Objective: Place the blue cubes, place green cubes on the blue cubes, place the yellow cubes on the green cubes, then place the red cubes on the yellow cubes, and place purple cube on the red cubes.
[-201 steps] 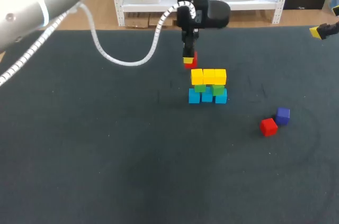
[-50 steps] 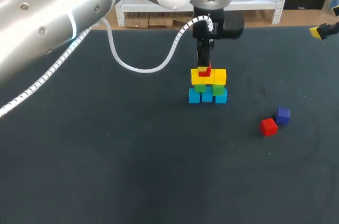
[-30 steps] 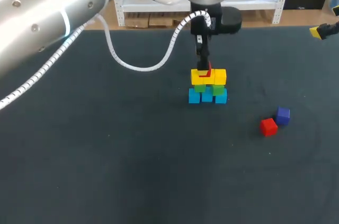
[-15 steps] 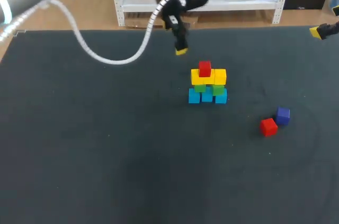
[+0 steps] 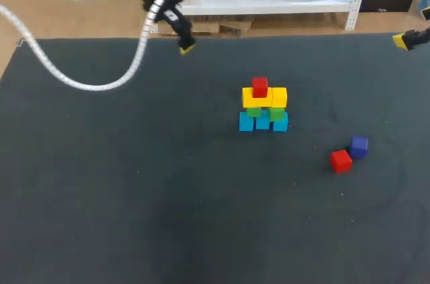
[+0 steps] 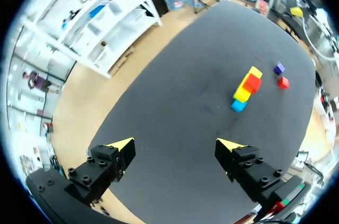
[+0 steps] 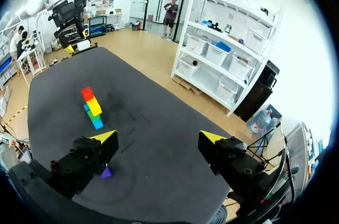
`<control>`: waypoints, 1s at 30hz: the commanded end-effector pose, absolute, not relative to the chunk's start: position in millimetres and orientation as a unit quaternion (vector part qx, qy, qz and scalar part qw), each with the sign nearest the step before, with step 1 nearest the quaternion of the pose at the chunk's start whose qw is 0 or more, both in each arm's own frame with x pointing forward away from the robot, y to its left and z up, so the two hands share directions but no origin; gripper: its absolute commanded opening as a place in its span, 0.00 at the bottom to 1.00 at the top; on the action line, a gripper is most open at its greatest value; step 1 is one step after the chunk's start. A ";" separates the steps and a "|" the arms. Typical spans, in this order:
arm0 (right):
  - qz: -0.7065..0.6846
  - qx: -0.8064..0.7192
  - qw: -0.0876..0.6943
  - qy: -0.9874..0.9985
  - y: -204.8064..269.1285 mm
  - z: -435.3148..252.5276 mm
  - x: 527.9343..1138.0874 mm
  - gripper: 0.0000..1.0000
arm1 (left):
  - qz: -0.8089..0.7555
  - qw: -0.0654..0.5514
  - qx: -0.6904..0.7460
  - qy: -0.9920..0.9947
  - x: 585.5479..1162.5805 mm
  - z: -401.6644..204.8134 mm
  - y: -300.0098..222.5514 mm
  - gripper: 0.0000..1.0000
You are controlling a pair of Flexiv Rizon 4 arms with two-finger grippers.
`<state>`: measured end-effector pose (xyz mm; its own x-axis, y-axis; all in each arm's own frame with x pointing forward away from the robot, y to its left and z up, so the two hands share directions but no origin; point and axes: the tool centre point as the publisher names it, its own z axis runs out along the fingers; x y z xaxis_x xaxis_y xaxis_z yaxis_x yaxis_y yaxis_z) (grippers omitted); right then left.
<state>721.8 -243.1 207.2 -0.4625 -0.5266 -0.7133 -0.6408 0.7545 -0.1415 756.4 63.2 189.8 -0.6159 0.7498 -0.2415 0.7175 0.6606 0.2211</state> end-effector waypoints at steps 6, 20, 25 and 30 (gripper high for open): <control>0.057 -0.334 0.395 0.854 -241.3 207.1 717.8 1.00 | 0.054 0.329 0.335 0.881 733.7 200.3 132.5 1.00; 0.057 -0.334 0.395 0.854 -241.3 207.1 717.8 1.00 | 0.011 0.398 0.237 0.886 727.6 196.6 180.3 1.00; 0.057 -0.334 0.395 0.854 -241.3 207.1 717.8 1.00 | -0.003 0.422 0.209 0.882 725.5 197.4 191.9 1.00; 0.057 -0.334 0.395 0.854 -241.3 207.1 717.8 1.00 | 0.000 0.432 0.201 0.879 729.5 200.4 197.7 1.00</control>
<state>721.7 -243.1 207.3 -0.4624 -0.5265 -0.7134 -0.6408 0.7545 -0.1415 732.5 193.2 201.9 -0.6890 0.3860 -0.6135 0.3600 0.9169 0.1725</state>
